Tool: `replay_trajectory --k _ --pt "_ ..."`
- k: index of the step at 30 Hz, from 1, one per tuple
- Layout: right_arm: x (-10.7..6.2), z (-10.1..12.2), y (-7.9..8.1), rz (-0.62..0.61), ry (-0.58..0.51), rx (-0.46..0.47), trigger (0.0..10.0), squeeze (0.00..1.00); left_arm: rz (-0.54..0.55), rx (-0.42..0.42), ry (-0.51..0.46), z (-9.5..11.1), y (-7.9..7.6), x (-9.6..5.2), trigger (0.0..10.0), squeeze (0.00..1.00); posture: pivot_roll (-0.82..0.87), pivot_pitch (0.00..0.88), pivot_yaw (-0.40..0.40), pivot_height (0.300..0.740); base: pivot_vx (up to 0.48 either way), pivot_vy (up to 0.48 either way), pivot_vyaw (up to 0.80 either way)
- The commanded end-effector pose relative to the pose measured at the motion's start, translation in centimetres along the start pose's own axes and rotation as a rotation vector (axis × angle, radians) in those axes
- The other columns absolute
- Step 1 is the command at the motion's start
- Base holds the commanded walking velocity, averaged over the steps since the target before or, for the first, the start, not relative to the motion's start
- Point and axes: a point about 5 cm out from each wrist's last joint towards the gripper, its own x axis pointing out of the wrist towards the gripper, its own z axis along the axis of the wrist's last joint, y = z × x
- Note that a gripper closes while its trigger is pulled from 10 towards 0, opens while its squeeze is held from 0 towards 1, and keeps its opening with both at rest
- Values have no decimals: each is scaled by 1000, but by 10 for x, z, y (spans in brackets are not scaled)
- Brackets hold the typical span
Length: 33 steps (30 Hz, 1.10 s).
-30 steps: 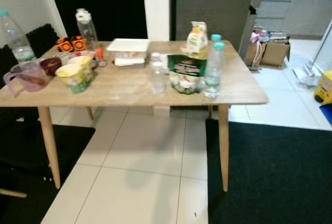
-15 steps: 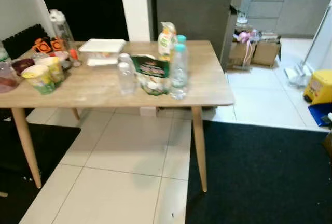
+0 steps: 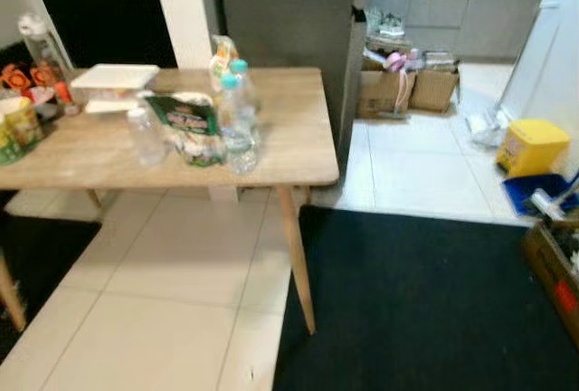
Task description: Restocking fridge
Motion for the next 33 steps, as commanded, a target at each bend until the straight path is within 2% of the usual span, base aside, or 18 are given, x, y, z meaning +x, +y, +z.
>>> replay_trajectory --k 1,8,17,33 --pt "0 4 3 11 -13 -11 10000 0 -20 7 -2 0 -6 0 10000 0 -93 0 24 740 0 -480 0" --pt "0 0 14 31 -6 -12 10000 0 -19 53 -9 4 -1 0 10000 0 -84 0 44 740 0 -480 0" --pt "0 -2 18 44 -2 -19 10000 0 3 46 -10 4 10 -1 10000 0 -79 0 47 740 0 -480 0" --pt "-1 -2 26 60 -1 -16 10000 0 -6 49 5 -3 8 -1 10000 0 -73 0 54 740 0 -480 0"
